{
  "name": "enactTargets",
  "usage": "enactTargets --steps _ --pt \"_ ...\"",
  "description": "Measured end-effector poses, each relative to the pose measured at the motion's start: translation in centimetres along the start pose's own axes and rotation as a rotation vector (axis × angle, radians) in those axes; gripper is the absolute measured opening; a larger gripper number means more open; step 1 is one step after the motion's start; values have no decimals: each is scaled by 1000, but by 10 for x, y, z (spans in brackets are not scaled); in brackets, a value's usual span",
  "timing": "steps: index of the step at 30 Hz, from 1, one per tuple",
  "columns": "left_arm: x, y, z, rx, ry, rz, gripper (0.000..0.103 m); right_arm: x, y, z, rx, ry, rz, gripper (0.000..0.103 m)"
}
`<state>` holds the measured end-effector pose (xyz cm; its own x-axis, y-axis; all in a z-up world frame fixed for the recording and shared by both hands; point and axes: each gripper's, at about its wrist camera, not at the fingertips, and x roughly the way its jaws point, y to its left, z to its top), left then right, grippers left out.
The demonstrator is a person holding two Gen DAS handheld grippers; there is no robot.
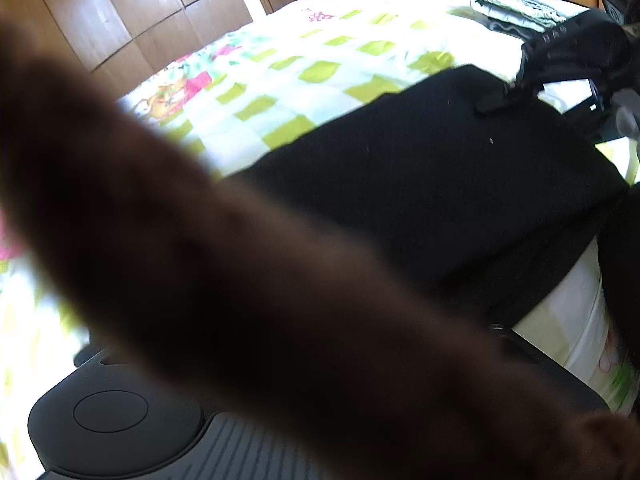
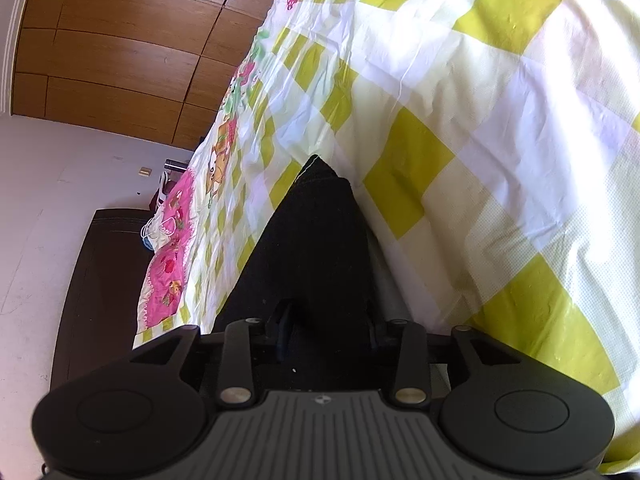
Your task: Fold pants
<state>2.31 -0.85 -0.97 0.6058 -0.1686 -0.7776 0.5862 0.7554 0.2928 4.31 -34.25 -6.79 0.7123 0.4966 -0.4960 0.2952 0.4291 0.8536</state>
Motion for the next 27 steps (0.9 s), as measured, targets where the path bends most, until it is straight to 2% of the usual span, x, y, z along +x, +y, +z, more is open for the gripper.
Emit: enactTargets --steps 5,8,9,10,11,13,17,19,23,25,27 --pt "-19 -11 1 11 -89 0 68 -4 9 -5 -67 -22 8 53" --pt "-24 -17 10 8 -157 23 68 0 16 -7 -111 -20 -33 47" --pt "-23 -18 12 2 -168 36 69 0 17 -7 -114 -22 -35 42" --pt "-18 -18 16 -7 -169 51 69 -1 16 -7 -114 -26 -33 36" --pt "-12 -18 18 -8 -159 55 69 -2 16 -7 -116 -29 -28 35" --pt "8 -20 19 8 -88 47 69 -3 17 -8 -130 -40 -18 32" --pt "12 -33 15 51 -92 79 66 -8 26 -14 -194 -85 -29 30" --pt "10 -37 14 72 -98 84 66 -11 49 -27 -319 -132 -77 30" --pt "8 -32 12 66 -101 78 66 -15 104 -70 -663 -237 -176 30" --pt "8 -27 13 43 -99 58 66 -14 123 -84 -762 -255 -182 30" --pt "6 -21 12 24 -99 44 68 -13 138 -95 -809 -257 -184 30"
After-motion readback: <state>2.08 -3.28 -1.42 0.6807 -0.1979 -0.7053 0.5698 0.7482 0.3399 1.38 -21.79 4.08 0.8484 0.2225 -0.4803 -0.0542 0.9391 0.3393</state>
